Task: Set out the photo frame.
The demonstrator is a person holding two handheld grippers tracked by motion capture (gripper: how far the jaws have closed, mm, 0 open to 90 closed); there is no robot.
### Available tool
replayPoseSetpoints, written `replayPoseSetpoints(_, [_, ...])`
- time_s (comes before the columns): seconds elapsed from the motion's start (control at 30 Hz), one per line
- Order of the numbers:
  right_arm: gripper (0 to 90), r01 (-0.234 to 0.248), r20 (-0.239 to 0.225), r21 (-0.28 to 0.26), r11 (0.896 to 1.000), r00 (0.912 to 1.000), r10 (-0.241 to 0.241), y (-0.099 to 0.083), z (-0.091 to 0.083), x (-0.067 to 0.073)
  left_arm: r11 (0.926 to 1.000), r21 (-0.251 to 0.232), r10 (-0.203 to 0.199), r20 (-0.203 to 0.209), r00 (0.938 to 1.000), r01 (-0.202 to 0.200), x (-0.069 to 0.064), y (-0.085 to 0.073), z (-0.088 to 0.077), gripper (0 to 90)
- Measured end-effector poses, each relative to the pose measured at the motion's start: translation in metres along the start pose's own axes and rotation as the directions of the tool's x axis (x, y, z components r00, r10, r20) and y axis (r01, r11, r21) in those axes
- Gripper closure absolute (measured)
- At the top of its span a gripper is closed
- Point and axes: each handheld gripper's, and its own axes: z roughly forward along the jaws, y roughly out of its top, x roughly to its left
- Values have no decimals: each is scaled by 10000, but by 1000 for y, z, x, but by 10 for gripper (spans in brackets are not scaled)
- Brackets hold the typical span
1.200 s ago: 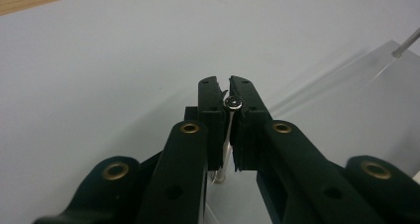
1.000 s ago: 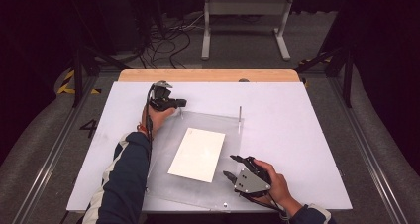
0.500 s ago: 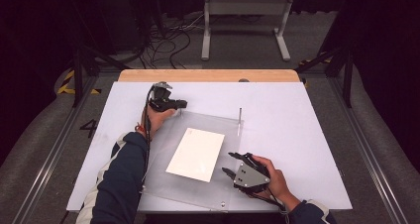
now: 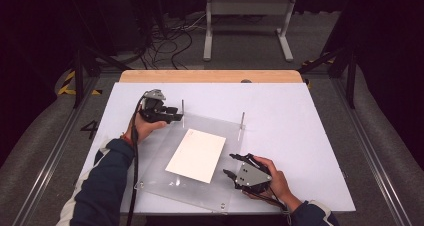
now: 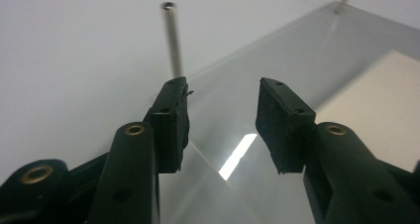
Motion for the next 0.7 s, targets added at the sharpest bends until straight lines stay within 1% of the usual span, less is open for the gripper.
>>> replayPoseSetpoints(0.03, [463,-32,-12,-10,10000,10000,32,0,0,0,9995,-304,84,-57,9999,-86,-3,-4,-9,548])
replayPoseSetpoints(0.07, [458,-109,-24,-49,9999,9999,109,0,0,-1,9984,-570,63,-133,9999,-70,-7,-10,-18,548])
replayPoseSetpoints(0.1, [456,-241,-53,-97,9997,9997,241,-1,0,-2,9972,-740,115,-261,9996,-134,-10,-15,-26,548])
replayPoseSetpoints(0.13, [457,-313,-75,-120,9994,9995,313,-1,-1,-3,9970,-750,137,-497,9987,-174,-14,-23,-33,547])
replayPoseSetpoints(0.17, [456,-405,-81,-156,9991,9992,403,-1,-1,-4,9964,-790,262,-634,9976,-312,-16,-30,-38,535])
replayPoseSetpoints(0.2, [457,-433,-82,-164,9989,9990,432,0,-1,-5,9967,-773,202,-710,9973,-256,-19,-35,-40,529])
replayPoseSetpoints(0.23, [456,-438,-92,-162,9989,9990,436,0,-1,-5,9977,-548,357,-951,9948,-410,-21,-40,-43,516])
replayPoseSetpoints(0.27, [455,-463,-93,-173,9988,9989,462,0,-1,-5,9980,-344,496,-1086,9928,-536,-24,-45,-45,504])
replayPoseSetpoints(0.3, [454,-473,-108,-174,9987,9988,471,0,-1,-5,9973,-279,642,-1224,9904,-681,-26,-49,-49,495])
replayPoseSetpoints(0.33, [450,-501,-121,-183,9986,9987,499,0,-1,-5,9970,-221,702,-1314,9888,-737,-29,-53,-51,494])
replayPoseSetpoints(0.37, [446,-574,-173,-218,9981,9982,570,0,-1,-6,9959,-101,875,-1390,9864,-898,-32,-57,-54,491])
replayPoseSetpoints(0.43, [446,-635,-226,-271,9976,9978,629,1,-1,-6,9956,14,926,-1318,9869,-932,-35,-65,-56,472])
replayPoseSetpoints(0.47, [446,-650,-226,-286,9975,9977,644,1,-1,-6,9951,162,991,-1279,9868,-979,-36,-69,-55,471])
replayPoseSetpoints(0.5, [445,-657,-238,-293,9974,9976,651,1,-1,-6,9927,365,1182,-1244,9852,-1145,-39,-75,-54,470])
replayPoseSetpoints(0.53, [443,-690,-265,-311,9971,9973,682,1,0,-6,9909,549,1285,-1189,9846,-1227,-42,-77,-53,469])
replayPoseSetpoints(0.57, [443,-716,-277,-315,9969,9971,708,1,0,-6,9897,641,1342,-1059,9853,-1279,-44,-81,-52,465])
replayPoseSetpoints(0.6, [443,-751,-274,-325,9966,9969,742,2,-1,-7,9878,642,1478,-931,9846,-1422,-48,-84,-51,457])
replayPoseSetpoints(0.63, [443,-842,-276,-372,9958,9961,832,2,-1,-8,9831,803,1709,-821,9819,-1644,-53,-85,-51,444])
replayPoseSetpoints(0.67, [443,-937,-280,-424,9947,9953,926,2,-2,-9,9824,744,1766,-678,9819,-1715,-55,-86,-50,434])
replayPoseSetpoints(0.7, [443,-980,-301,-444,9942,9949,967,2,-2,-10,9806,468,1926,-571,9796,-1901,-60,-88,-50,413])
